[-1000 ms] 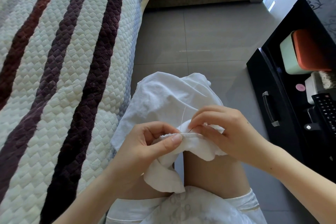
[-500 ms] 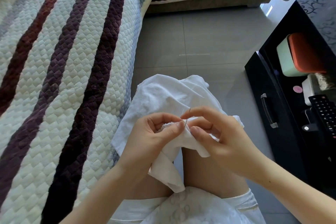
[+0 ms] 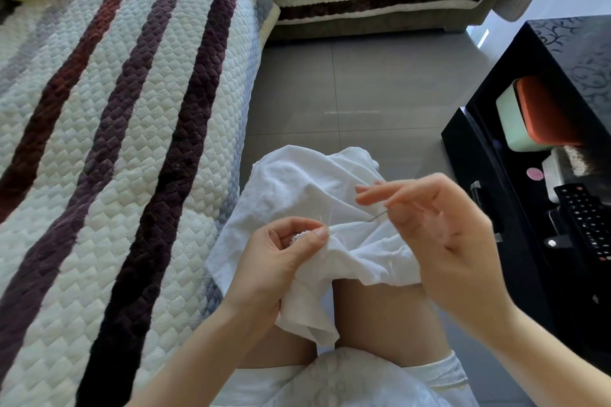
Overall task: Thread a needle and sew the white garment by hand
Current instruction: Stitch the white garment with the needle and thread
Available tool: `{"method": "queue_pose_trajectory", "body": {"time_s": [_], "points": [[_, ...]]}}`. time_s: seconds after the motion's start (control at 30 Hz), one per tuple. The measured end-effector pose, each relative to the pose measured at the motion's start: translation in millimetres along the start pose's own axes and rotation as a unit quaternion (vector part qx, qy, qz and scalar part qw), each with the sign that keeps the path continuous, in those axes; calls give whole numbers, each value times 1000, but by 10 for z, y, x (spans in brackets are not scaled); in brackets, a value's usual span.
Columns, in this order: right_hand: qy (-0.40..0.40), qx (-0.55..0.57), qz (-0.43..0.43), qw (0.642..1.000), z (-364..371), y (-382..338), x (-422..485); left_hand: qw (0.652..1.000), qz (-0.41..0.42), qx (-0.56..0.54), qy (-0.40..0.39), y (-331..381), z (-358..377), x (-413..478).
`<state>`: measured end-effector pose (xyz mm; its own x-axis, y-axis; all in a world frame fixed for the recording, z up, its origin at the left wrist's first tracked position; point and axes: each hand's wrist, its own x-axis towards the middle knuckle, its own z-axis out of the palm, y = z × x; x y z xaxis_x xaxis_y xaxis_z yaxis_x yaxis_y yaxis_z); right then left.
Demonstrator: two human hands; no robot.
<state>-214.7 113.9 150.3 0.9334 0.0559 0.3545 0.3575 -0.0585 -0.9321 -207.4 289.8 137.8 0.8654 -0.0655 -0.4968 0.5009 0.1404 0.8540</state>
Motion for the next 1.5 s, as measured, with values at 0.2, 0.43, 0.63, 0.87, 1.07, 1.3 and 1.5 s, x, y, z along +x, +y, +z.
{"method": "queue_pose_trajectory", "body": {"time_s": [0.2,0.43,0.63,0.87,1.07,1.3,1.5], "points": [[20,161,176,971,-274,-116,205,999,-11,-41,-3,59,33,-21],[-35,-121,124,984,-316,24,410,997,65,-36,7,77,86,-44],[-170,-301,57,937,2,321,401,993,110,24,-19,111,90,-64],[-234,-221,110,940,21,418,393,992,116,34,-21,119,40,-60],[-262,9,197,945,-24,263,389,997,75,1,-11,106,23,-24],[-162,185,271,931,25,223,324,998,50,9,-22,81,24,-2],[-42,233,254,938,0,144,416,998,54,37,-12,78,-23,-13]]}}
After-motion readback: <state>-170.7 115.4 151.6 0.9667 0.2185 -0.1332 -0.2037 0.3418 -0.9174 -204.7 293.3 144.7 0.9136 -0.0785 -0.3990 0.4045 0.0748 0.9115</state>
